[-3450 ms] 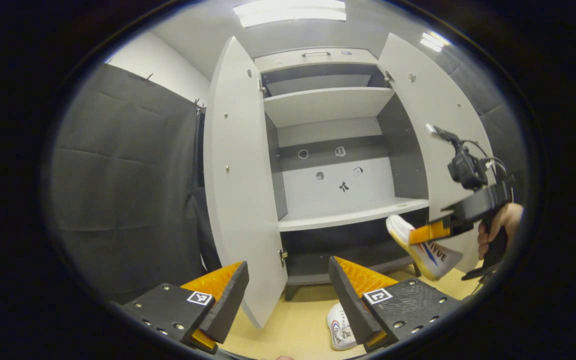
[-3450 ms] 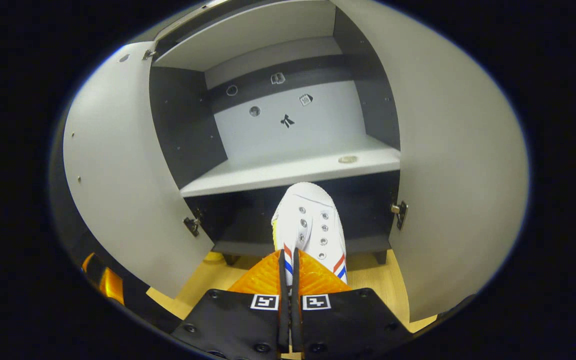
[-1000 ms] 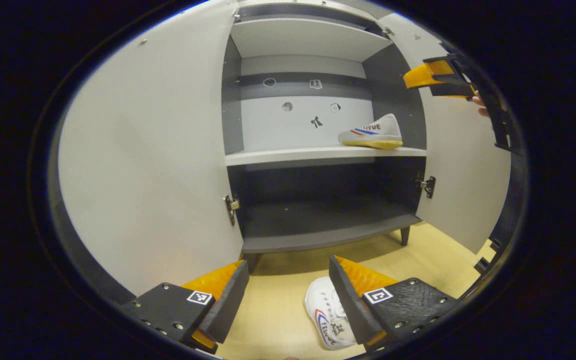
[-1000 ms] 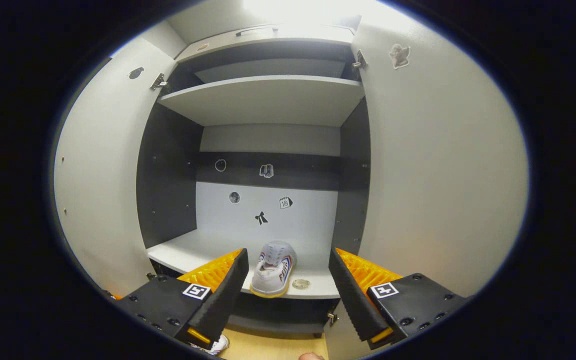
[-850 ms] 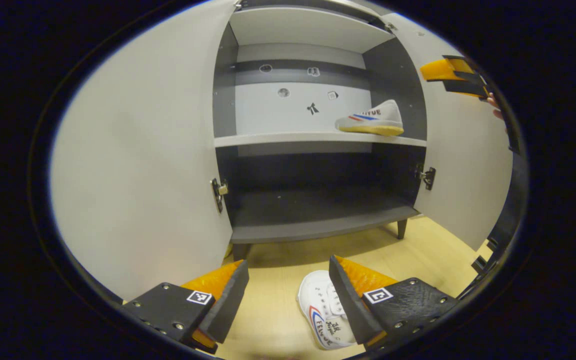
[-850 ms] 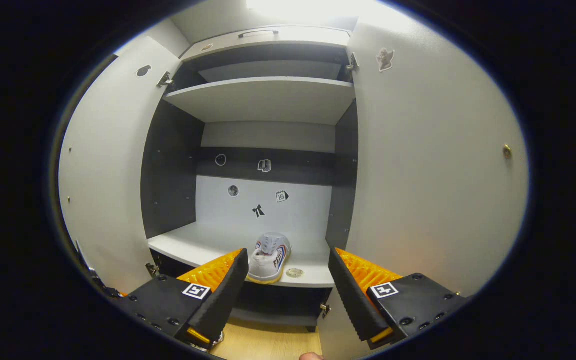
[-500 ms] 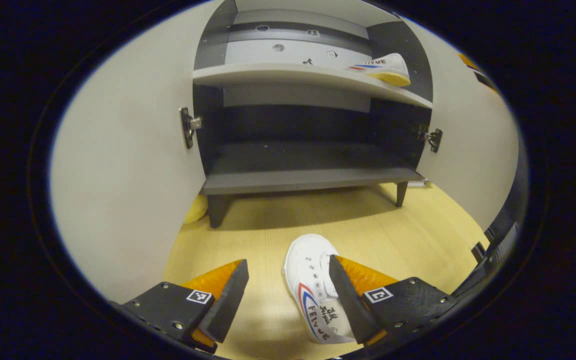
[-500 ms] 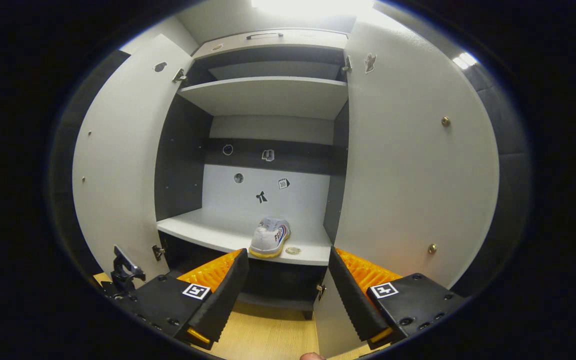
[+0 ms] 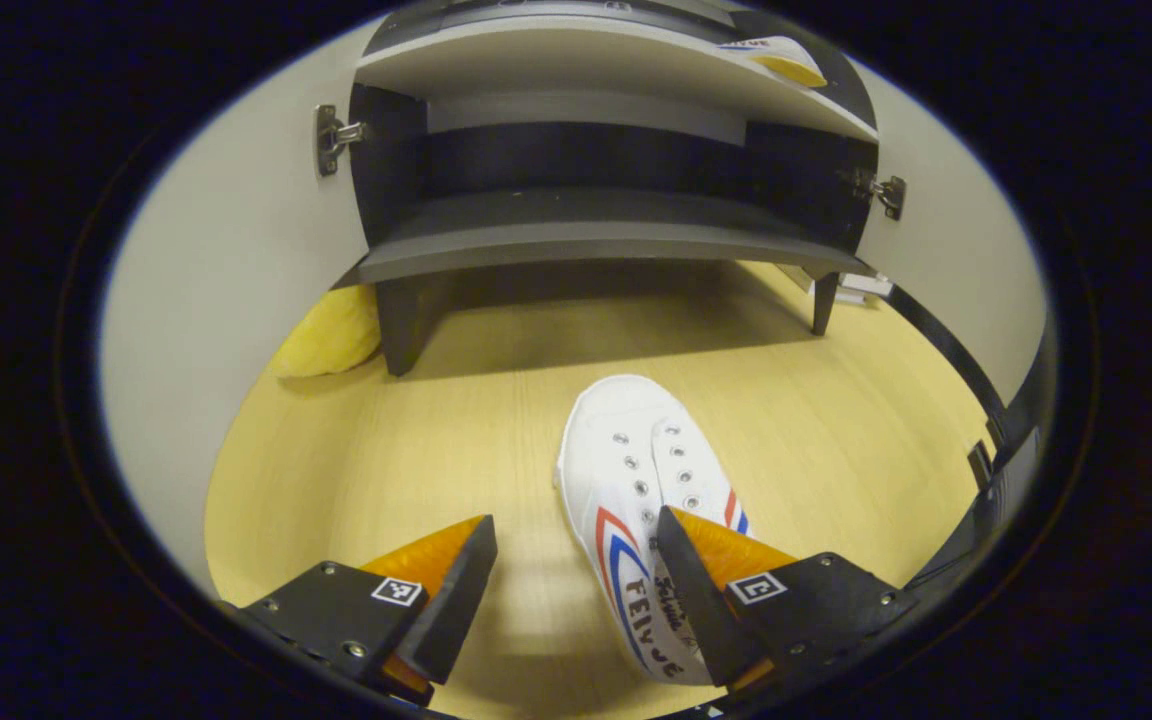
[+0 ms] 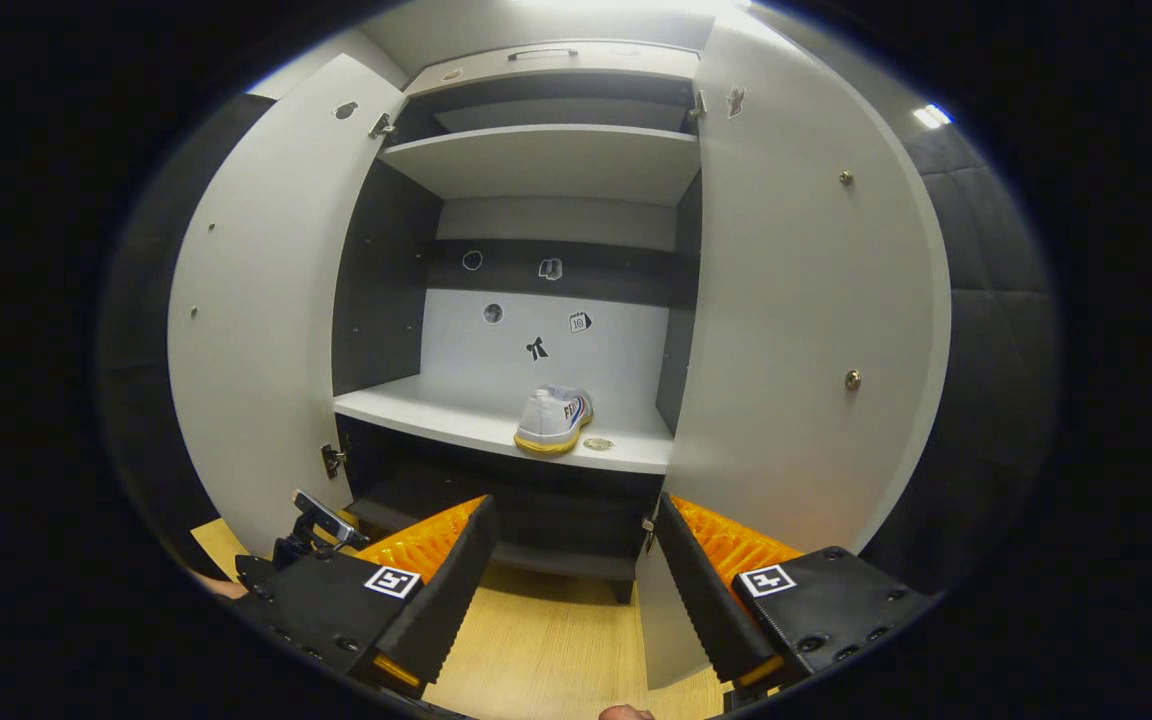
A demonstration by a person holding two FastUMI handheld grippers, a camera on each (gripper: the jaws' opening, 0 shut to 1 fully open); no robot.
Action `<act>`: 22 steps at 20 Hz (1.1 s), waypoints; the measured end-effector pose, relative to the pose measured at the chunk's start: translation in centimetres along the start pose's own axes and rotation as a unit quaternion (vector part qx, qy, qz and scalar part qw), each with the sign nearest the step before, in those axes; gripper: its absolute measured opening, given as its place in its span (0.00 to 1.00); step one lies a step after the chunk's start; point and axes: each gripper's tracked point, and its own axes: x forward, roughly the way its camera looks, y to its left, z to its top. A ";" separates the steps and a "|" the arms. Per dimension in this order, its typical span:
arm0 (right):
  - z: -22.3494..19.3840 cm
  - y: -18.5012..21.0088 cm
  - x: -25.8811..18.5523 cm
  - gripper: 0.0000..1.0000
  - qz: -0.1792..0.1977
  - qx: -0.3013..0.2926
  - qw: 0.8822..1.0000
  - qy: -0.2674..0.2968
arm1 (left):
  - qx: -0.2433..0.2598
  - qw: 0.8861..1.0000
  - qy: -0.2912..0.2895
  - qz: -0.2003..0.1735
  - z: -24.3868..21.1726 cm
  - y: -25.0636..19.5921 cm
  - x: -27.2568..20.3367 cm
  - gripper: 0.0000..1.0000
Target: Grab one shoe with the right hand and put it into the shoe cabinet, grab the other shoe with the left hand and put it into the shoe cabinet; then close the right door with the right hand and the left door with the left hand.
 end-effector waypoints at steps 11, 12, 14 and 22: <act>1.4 0.6 -0.4 0.97 0.002 0.012 1.000 -0.019 | 0.028 0.999 0.011 -0.035 -1.2 -2.2 0.6 0.50; 1.3 0.7 -0.5 1.00 0.002 0.013 1.000 -0.018 | 0.025 0.999 0.014 -0.030 -1.3 -2.0 0.8 0.45; 1.3 0.5 -0.7 1.00 0.000 0.015 1.000 -0.018 | 0.006 1.000 0.014 -0.022 -1.0 -1.7 0.7 0.28; 2.0 -0.2 -1.6 0.99 -0.009 0.018 0.999 -0.027 | -0.021 1.000 -0.012 -0.015 0.6 -1.6 0.5 0.01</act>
